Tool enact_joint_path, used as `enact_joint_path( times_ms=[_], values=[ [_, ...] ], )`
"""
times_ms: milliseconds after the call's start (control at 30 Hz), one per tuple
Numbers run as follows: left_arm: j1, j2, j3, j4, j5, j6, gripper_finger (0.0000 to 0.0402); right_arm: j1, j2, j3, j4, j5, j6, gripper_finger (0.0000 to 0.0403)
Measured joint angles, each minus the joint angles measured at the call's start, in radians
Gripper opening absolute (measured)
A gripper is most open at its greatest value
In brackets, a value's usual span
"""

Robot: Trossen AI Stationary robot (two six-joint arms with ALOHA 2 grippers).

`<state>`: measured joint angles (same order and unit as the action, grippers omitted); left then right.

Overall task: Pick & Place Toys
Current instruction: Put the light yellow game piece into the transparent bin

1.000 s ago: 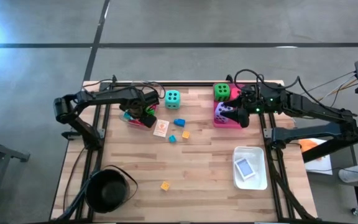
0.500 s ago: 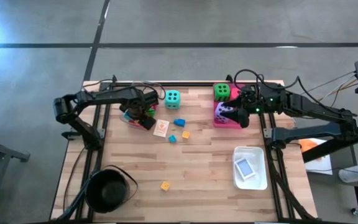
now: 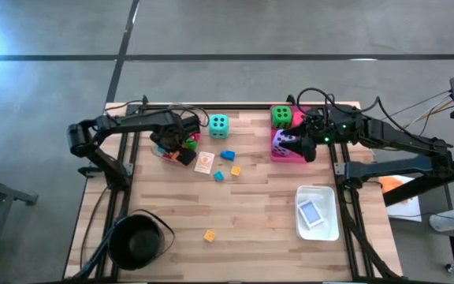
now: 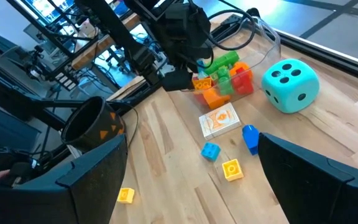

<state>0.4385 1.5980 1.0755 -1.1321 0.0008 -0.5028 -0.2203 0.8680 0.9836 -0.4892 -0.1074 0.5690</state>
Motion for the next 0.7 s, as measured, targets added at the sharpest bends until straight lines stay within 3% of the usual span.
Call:
enact_joint_path(
  times_ms=[300, 700],
  values=[
    [-0.002, -0.105, 0.049, -0.007, 0.004, -0.044, 0.0326, 0.0, 0.04, 0.004, 0.008, 0.057, 0.029, 0.0348],
    [-0.089, -0.34, 0.03, 0.05, 0.052, -0.047, 0.0327, 0.016, 0.315, 0.094, 0.026, 0.055, -0.088, 0.0347]
  ],
)
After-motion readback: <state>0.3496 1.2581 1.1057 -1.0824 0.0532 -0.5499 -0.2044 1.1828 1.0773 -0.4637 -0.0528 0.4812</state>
